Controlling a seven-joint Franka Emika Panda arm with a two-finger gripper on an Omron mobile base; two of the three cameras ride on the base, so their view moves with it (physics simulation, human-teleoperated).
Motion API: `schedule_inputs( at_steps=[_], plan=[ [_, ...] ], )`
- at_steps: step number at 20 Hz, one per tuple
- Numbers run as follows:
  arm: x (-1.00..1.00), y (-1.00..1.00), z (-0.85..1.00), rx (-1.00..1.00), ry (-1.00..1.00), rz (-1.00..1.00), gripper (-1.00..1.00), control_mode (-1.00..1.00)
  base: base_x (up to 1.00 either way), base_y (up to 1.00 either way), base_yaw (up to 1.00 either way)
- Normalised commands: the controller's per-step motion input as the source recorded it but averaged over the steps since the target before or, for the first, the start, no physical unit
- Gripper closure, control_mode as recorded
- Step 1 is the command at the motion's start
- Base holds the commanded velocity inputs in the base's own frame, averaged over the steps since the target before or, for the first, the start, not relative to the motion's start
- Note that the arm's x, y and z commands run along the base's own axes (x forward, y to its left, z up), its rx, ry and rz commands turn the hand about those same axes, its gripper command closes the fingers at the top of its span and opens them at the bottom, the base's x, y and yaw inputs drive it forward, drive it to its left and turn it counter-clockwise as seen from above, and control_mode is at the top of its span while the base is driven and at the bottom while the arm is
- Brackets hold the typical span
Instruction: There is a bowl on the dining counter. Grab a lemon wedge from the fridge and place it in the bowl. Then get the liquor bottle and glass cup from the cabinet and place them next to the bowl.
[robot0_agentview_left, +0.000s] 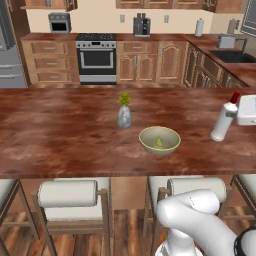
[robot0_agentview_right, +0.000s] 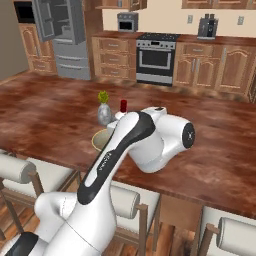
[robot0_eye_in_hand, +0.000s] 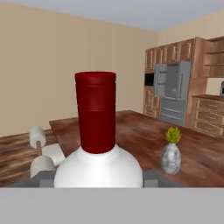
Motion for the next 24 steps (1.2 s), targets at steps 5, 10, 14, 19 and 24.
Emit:
schedule_inputs(
  at_steps=[5,10,14,19,24],
  plan=[
    [0.46,0.00,-0.62,-0.13,0.00,0.00,1.00,-1.00,0.00,0.00,0.00],
    [0.36,0.00,-0.51,-0.08,0.00,0.00,1.00,-1.00,0.00,0.00,0.00],
    [0.36,-0.02,-0.43,-0.02,0.00,0.00,1.00,-1.00,0.00,0.00,0.00],
    [0.43,-0.02,-0.37,0.00,0.00,0.00,1.00,-1.00,0.00,0.00,0.00],
    [0.46,0.00,-0.32,0.00,0.00,0.00,1.00,-1.00,0.00,0.00,0.00]
  ],
)
